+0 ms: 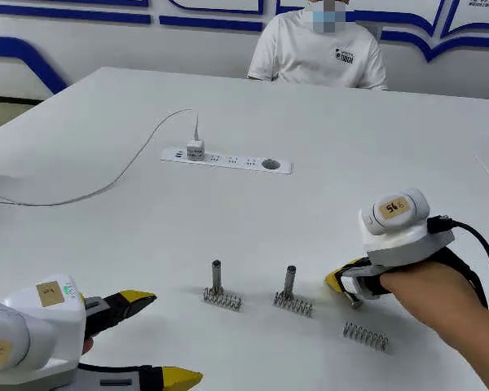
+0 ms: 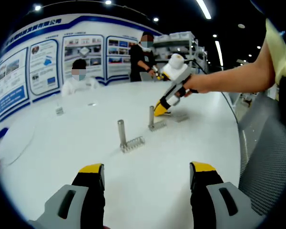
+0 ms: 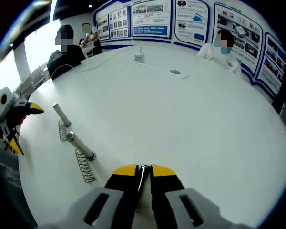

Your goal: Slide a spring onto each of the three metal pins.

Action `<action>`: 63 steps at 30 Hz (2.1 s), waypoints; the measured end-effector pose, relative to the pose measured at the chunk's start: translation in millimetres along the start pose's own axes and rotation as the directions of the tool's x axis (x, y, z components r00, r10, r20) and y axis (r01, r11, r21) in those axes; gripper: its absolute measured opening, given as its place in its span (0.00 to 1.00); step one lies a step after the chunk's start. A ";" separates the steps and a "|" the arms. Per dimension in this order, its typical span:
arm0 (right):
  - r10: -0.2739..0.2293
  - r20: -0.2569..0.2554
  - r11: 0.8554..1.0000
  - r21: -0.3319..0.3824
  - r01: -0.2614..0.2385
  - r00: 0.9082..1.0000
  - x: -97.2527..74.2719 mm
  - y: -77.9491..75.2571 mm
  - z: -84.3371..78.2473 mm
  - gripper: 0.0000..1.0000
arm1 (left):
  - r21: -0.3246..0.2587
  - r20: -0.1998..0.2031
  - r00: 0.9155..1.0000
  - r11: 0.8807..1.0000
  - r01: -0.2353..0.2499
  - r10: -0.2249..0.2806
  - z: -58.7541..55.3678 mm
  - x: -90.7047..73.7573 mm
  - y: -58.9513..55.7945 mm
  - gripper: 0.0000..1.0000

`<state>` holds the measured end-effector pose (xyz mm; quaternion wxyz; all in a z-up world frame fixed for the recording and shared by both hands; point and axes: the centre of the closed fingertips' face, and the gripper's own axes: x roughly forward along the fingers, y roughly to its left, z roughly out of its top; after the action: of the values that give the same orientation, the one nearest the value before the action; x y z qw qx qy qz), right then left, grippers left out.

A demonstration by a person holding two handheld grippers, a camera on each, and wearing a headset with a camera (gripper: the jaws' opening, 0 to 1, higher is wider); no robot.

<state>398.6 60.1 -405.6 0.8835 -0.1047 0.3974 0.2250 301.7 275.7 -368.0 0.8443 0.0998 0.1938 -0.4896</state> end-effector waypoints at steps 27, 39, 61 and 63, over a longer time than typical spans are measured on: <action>0.000 0.085 0.998 0.056 -0.005 0.996 -24.3 0.5 12.8 0.09 | 0.006 0.004 1.000 1.000 0.002 -0.002 5.4 -0.9 0.0 0.73; -0.025 0.133 0.999 0.034 0.020 0.991 -52.7 3.1 9.5 0.09 | 0.015 0.016 1.000 1.000 0.003 -0.003 10.8 -1.1 -1.4 0.73; -0.015 0.130 1.000 -0.020 0.018 0.991 -75.8 5.0 -9.3 0.09 | 0.023 0.034 0.999 1.000 0.005 -0.006 17.1 -2.0 -5.4 0.72; -0.012 0.130 0.999 -0.032 0.016 0.991 -76.1 5.6 -9.2 0.09 | 0.024 0.035 0.999 1.000 0.006 -0.006 18.2 -2.2 -6.1 0.72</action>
<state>345.6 37.7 -354.7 0.9072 -0.1071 0.3346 0.2316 299.7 267.9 -350.5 0.8448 0.1005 0.1734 -0.4961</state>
